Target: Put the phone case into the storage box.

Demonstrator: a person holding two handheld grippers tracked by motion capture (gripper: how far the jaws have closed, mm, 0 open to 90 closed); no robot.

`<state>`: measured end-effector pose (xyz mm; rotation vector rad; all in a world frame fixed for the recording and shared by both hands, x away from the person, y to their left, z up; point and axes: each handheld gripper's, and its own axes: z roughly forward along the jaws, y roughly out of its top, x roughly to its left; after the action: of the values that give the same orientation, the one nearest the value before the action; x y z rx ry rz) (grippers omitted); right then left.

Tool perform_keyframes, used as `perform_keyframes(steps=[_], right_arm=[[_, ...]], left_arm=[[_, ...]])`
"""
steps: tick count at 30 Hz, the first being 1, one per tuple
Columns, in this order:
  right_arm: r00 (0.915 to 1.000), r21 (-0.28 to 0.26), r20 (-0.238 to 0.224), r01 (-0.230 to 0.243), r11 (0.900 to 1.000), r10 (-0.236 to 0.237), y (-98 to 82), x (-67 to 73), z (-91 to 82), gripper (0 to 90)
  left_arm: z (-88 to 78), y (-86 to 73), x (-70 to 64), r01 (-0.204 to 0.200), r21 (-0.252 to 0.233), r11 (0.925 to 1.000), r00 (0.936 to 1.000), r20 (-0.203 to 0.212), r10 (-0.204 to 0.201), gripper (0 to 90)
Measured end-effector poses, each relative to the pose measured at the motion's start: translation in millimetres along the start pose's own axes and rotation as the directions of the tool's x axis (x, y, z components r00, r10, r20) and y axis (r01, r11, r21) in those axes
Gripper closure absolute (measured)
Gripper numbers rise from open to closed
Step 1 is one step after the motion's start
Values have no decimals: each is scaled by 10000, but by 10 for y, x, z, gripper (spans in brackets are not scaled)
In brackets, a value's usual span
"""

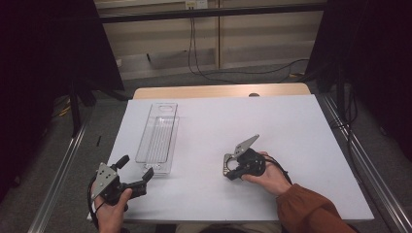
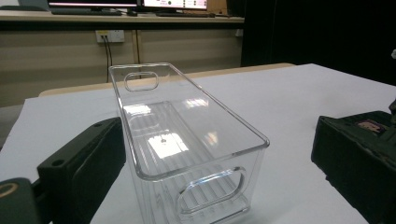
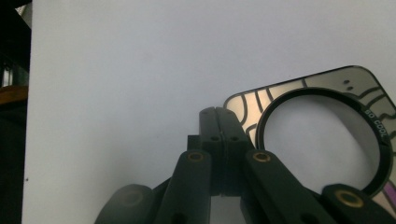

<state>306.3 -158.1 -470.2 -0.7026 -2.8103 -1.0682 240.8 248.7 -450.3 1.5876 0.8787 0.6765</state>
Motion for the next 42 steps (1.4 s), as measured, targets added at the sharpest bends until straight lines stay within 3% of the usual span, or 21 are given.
perform_keyframes(steps=[16, 25, 42], right_arm=[[9996, -39, 279, -95, 9999, 96, 58, -79, 27, 900], [9971, -104, 593, -466, 9989, 471, 91, -124, 31, 900], [9954, -235, 609, -724, 9971, 737, 130, -269, 55, 900]], left_arm=[[4, -1, 4, 70, -55, 10000, 10000, 33, -69, 31], [10, -1, 5, 16, -12, 10000, 10000, 44, -16, 31], [24, -1, -1, -17, 41, 10000, 10000, 37, 17, 31]])
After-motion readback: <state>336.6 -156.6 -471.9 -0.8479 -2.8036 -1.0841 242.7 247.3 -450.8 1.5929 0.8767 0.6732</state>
